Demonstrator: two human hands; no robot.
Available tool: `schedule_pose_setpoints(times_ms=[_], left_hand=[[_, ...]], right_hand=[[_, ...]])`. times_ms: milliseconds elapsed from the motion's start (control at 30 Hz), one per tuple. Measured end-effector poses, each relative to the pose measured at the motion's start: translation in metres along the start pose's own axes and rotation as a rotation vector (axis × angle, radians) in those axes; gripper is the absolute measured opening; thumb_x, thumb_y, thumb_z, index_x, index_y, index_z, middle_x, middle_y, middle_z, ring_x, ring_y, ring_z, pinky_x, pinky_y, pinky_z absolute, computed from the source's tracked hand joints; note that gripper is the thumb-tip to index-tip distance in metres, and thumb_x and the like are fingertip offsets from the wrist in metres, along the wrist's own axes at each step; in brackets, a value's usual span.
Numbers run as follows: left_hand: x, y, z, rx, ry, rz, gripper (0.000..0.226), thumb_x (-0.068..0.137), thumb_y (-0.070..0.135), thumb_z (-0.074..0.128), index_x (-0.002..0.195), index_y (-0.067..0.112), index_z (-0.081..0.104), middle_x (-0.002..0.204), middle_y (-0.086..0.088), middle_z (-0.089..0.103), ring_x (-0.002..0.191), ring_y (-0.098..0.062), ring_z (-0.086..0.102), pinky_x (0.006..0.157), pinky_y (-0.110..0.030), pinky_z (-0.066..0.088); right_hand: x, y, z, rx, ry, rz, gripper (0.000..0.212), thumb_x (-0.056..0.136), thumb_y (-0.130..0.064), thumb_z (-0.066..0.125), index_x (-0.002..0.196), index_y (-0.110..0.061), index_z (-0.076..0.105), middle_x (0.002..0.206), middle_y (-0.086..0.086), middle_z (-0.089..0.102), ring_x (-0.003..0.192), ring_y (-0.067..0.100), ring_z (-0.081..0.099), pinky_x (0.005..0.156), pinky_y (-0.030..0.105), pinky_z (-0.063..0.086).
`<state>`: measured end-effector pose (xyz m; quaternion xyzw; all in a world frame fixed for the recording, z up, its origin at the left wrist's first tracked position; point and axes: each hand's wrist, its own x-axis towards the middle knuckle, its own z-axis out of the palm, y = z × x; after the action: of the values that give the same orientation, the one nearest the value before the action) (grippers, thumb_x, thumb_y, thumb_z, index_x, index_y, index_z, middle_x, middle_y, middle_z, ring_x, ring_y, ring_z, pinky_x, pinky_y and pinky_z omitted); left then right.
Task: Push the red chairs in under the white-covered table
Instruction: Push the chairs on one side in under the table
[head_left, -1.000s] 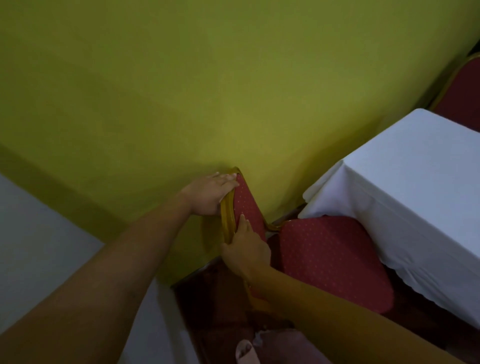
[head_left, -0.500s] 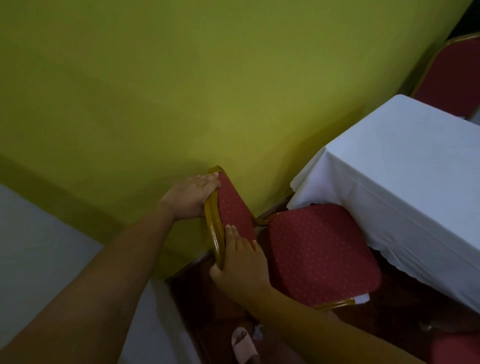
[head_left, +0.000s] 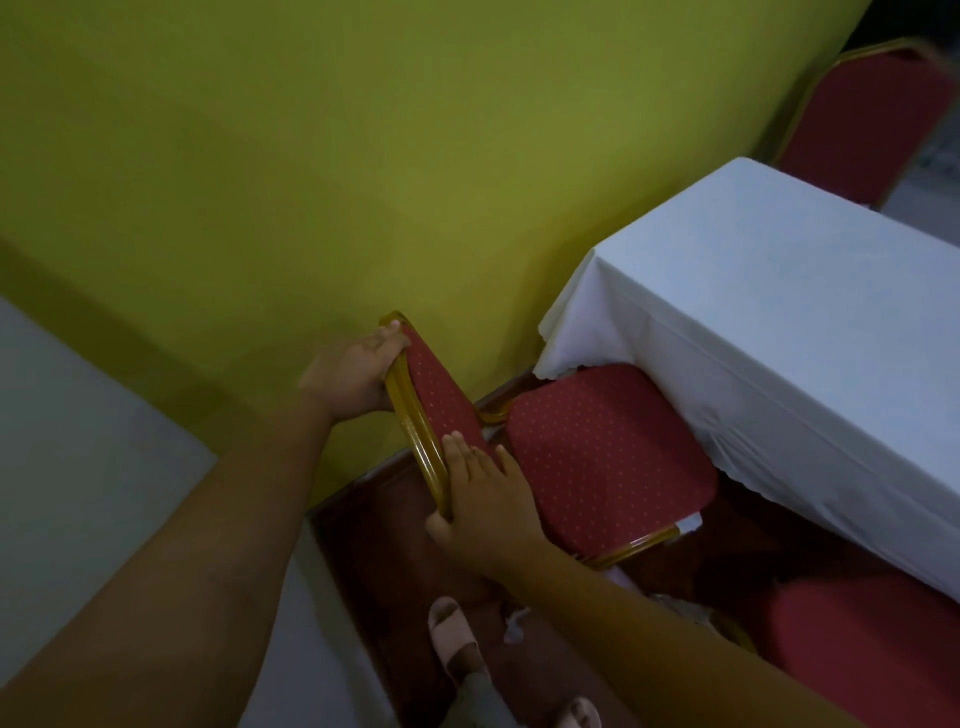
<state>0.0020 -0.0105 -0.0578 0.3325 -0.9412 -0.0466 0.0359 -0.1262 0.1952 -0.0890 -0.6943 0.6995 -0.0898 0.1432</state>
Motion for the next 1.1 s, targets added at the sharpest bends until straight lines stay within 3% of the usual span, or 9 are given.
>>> schedule_pose_setpoints(times_ms=[100,367,500,633,733,867,967,1100], left_hand=[[-0.011,0.037,0.006,-0.098,0.021,-0.046,0.086,0.065,0.038,0.082,0.136,0.008,0.043,0.149,-0.022,0.032,0.136,-0.031,0.036,0.105,-0.042,0.037],[-0.032,0.113,0.035,-0.117,0.104,-0.033,0.092,0.062,0.064,0.069,0.132,0.008,0.047,0.15,-0.018,0.032,0.137,-0.031,0.035,0.11,-0.045,0.03],[-0.031,0.134,0.037,-0.1,0.127,0.048,0.081,0.062,0.047,0.082,0.125,0.004,0.053,0.148,-0.022,0.033,0.136,-0.033,0.035,0.112,-0.046,0.026],[-0.034,0.144,0.039,-0.154,0.105,0.071,0.081,0.062,0.037,0.085,0.127,0.001,0.051,0.149,-0.024,0.029,0.137,-0.035,0.032,0.111,-0.048,0.031],[-0.035,0.148,0.04,-0.171,0.107,0.071,0.082,0.064,0.036,0.084,0.129,0.0,0.049,0.15,-0.023,0.028,0.138,-0.036,0.03,0.109,-0.051,0.033],[-0.037,0.148,0.042,-0.188,0.124,0.058,0.085,0.065,0.038,0.083,0.131,-0.001,0.046,0.15,-0.022,0.029,0.139,-0.034,0.029,0.11,-0.048,0.032],[-0.044,0.151,0.048,-0.198,0.16,0.073,0.087,0.064,0.037,0.084,0.131,-0.003,0.045,0.148,-0.024,0.032,0.137,-0.035,0.031,0.11,-0.046,0.029],[-0.056,0.16,0.057,-0.207,0.192,0.075,0.094,0.062,0.041,0.084,0.135,-0.001,0.041,0.15,-0.021,0.029,0.139,-0.032,0.028,0.112,-0.044,0.025]], right_hand=[[-0.029,0.027,-0.01,0.043,-0.066,-0.045,0.083,0.086,-0.045,0.041,0.151,-0.008,0.004,0.159,0.009,0.014,0.145,0.021,0.018,0.119,0.039,0.005],[-0.105,0.088,-0.027,0.132,-0.089,-0.048,0.083,0.083,-0.041,0.049,0.152,-0.016,0.01,0.157,0.002,0.025,0.141,0.013,0.027,0.117,0.027,0.008],[-0.126,0.098,-0.03,0.129,-0.011,-0.01,0.076,0.084,-0.046,0.05,0.15,-0.022,0.021,0.156,-0.002,0.027,0.138,0.014,0.031,0.113,0.03,0.02],[-0.119,0.08,-0.032,0.293,0.085,0.185,0.072,0.088,-0.045,0.053,0.149,-0.024,0.022,0.157,-0.003,0.024,0.135,0.016,0.035,0.103,0.037,0.038],[-0.109,0.061,-0.026,0.371,0.153,0.327,0.075,0.089,-0.032,0.053,0.151,-0.016,0.014,0.158,0.003,0.021,0.137,0.02,0.033,0.104,0.039,0.038],[-0.11,0.053,-0.021,0.368,0.159,0.357,0.067,0.093,-0.026,0.047,0.151,-0.015,0.014,0.157,0.005,0.025,0.138,0.023,0.034,0.105,0.041,0.039],[-0.12,0.051,-0.019,0.346,0.123,0.359,0.062,0.097,-0.029,0.043,0.151,-0.016,0.014,0.158,0.004,0.021,0.131,0.028,0.044,0.101,0.043,0.043],[-0.142,0.051,-0.014,0.326,0.11,0.386,0.06,0.1,-0.034,0.039,0.151,-0.017,0.013,0.158,0.004,0.019,0.133,0.027,0.042,0.103,0.042,0.037]])
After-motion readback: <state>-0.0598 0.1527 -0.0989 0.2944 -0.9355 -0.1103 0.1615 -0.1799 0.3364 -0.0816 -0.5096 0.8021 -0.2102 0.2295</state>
